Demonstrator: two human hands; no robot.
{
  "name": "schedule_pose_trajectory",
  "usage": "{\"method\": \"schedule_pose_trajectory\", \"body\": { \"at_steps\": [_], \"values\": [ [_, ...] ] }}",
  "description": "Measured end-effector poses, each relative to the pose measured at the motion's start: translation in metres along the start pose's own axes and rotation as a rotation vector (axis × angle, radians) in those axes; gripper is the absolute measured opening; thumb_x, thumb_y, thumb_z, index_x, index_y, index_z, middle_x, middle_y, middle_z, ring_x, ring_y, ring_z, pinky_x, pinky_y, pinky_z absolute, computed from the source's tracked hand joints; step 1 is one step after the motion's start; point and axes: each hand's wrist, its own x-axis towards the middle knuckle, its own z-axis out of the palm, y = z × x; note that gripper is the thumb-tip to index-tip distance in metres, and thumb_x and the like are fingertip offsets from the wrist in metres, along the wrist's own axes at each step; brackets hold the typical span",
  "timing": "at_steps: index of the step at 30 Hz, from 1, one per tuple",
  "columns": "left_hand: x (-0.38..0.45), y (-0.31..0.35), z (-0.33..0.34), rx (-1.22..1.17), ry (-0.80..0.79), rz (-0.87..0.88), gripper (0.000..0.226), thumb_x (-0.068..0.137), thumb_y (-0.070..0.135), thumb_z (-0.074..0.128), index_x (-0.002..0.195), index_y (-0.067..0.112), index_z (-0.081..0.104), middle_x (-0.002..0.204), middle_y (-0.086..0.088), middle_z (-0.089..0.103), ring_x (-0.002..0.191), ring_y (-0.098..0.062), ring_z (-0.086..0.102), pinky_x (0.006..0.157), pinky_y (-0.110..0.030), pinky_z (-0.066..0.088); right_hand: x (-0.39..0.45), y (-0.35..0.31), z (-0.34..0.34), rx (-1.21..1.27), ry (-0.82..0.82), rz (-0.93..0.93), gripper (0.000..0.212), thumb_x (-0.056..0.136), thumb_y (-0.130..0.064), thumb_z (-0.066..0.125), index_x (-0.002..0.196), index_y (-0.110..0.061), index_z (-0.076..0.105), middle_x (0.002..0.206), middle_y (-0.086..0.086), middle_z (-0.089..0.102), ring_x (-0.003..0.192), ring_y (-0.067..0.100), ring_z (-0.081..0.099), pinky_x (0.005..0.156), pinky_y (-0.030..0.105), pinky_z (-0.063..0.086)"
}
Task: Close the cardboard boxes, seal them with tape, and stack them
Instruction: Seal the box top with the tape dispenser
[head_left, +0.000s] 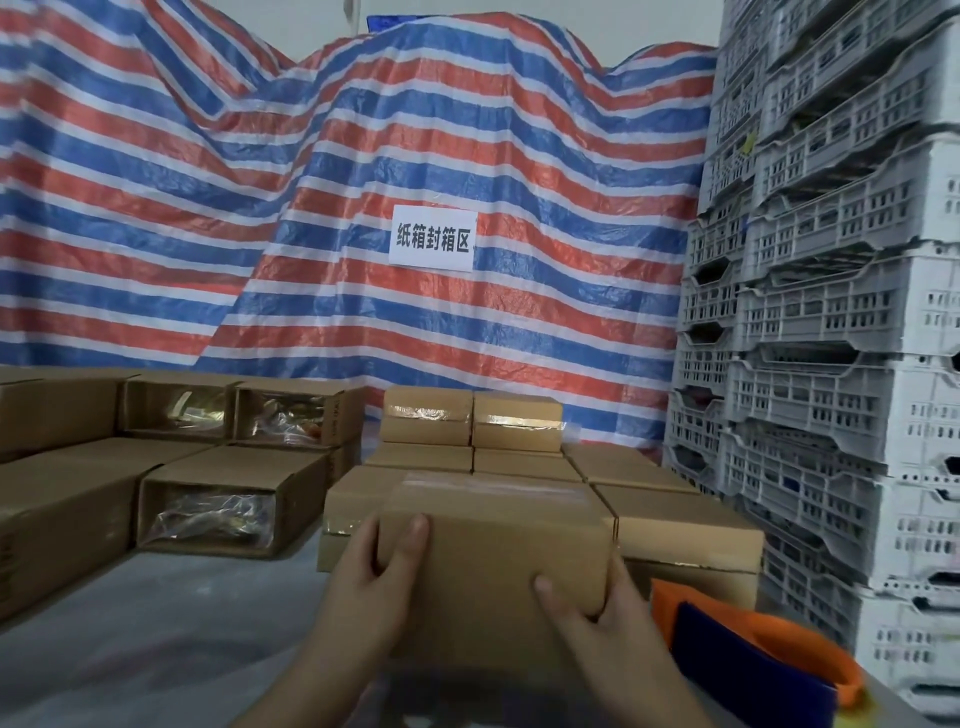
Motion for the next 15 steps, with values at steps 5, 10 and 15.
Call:
{"method": "schedule_pose_trajectory", "body": {
  "at_steps": [5,10,15],
  "values": [
    [0.050,0.065,0.042,0.011,-0.084,0.160,0.027,0.090,0.058,0.053,0.110,0.040,0.050,0.106,0.018,0.052,0.099,-0.009,0.053,0.074,-0.034,0.046,0.050,-0.051,-0.041,0.100,0.322,-0.219,0.057,0.070,-0.068,0.064,0.115,-0.034,0.061,0.099,-0.019,0.073,0.094,0.000,0.068,0.078,0.019,0.052],
    [0.138,0.104,0.122,0.082,-0.182,0.142,0.017,0.097,0.041,0.052,0.107,0.028,0.049,0.101,0.007,0.058,0.094,-0.016,0.059,0.087,-0.041,0.053,0.149,-0.071,-0.102,0.109,0.409,-0.047,0.059,0.084,-0.060,0.068,0.128,-0.021,0.059,0.114,-0.004,0.068,0.100,0.018,0.066,0.096,0.040,0.053],
    [0.223,0.065,0.211,0.077,-0.279,-0.104,0.026,0.098,0.029,0.049,0.117,0.012,0.052,0.105,-0.008,0.063,0.093,-0.024,0.062,0.085,-0.037,0.055,0.242,-0.040,-0.157,-0.072,0.333,0.274,0.077,0.083,-0.066,0.066,0.136,-0.012,0.053,0.128,0.013,0.058,0.105,0.037,0.060,0.084,0.048,0.052]
  ]
}}
